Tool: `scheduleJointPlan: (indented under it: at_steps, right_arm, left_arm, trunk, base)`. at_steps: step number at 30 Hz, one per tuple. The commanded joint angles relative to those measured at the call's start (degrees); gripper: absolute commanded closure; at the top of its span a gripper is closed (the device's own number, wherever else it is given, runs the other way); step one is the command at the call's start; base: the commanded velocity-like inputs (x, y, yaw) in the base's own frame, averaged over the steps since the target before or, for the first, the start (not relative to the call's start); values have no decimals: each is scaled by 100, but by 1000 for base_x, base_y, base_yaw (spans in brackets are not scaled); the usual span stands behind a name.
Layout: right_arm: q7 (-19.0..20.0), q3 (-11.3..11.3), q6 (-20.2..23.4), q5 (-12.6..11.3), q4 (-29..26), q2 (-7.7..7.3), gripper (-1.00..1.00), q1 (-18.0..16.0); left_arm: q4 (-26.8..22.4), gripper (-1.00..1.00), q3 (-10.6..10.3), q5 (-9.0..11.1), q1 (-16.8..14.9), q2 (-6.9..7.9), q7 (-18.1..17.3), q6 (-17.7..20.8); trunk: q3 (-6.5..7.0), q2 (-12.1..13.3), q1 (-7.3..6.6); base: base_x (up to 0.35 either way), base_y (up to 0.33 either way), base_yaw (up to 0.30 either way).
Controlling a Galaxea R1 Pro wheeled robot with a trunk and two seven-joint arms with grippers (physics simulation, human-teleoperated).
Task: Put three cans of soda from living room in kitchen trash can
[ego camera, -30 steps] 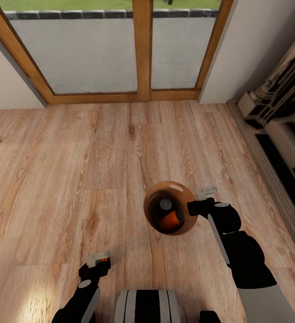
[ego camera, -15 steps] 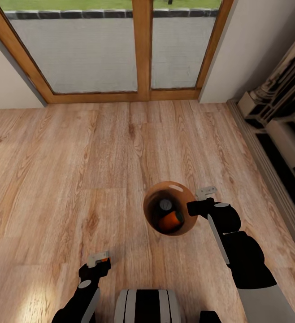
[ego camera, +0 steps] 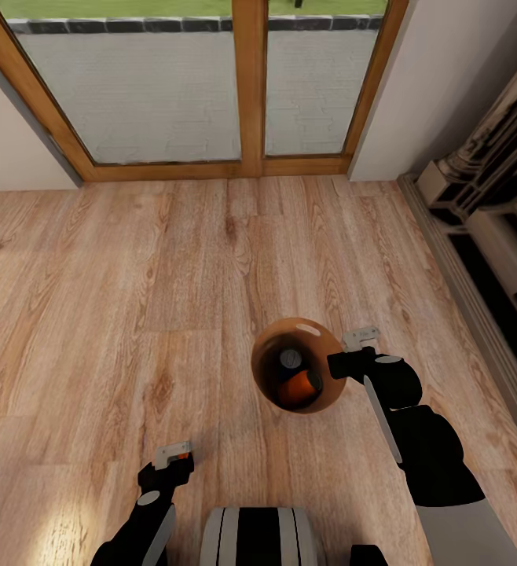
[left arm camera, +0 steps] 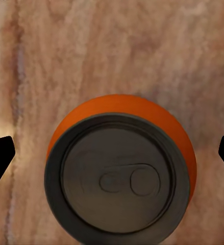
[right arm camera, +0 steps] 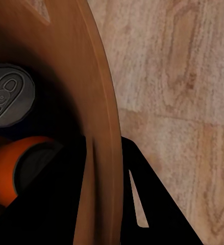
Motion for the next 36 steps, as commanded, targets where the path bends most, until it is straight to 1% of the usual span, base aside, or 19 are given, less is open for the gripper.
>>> scheduleJointPlan:
  at_steps: [1, 36]
  right_arm:
    - [19, 1, 3, -106, -1, 1, 100, -1]
    - [19, 10, 3, -106, -1, 6, 100, 0]
  left_arm:
    - [1, -100, 0, 0, 1, 0, -1, 0]
    - [-1, -100, 0, 0, 1, 0, -1, 0]
  trunk:
    - [0, 0, -1]
    - [0, 0, -1]
  base:
    - [0, 0, 0]
    - [0, 0, 0]
